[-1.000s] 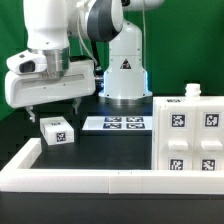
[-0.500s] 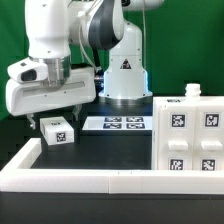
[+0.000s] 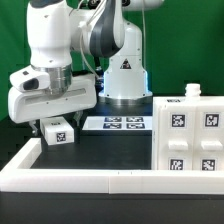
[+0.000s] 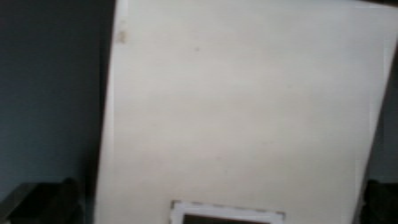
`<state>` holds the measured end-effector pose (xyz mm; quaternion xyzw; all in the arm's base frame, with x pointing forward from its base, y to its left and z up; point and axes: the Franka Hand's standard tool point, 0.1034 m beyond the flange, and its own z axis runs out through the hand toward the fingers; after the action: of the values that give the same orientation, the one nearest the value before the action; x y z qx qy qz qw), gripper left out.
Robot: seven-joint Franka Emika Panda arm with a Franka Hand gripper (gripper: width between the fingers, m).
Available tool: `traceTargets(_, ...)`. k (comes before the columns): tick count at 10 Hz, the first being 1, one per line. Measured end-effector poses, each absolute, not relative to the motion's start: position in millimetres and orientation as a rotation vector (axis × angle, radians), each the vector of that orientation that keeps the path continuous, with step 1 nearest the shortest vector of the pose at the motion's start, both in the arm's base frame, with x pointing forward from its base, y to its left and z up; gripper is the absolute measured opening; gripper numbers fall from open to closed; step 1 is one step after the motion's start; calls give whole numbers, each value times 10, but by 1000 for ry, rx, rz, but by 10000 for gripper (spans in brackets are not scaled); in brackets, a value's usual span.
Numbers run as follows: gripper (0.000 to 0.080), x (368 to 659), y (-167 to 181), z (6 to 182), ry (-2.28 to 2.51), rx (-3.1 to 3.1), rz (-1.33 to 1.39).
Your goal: Assemble cabinet
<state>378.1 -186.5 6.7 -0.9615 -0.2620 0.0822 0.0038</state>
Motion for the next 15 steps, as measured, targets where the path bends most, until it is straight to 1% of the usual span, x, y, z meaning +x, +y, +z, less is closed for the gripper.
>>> traceTargets(8, 796, 3782, -1865, 67, -822, -3013, 258)
traceTargets(9, 699, 3782, -1865, 67, -822, -3013, 258)
traceTargets(10, 554, 3783, -1866, 67, -822, -3014, 257)
traceTargets(15, 551, 3784, -1866, 67, -822, -3014, 257)
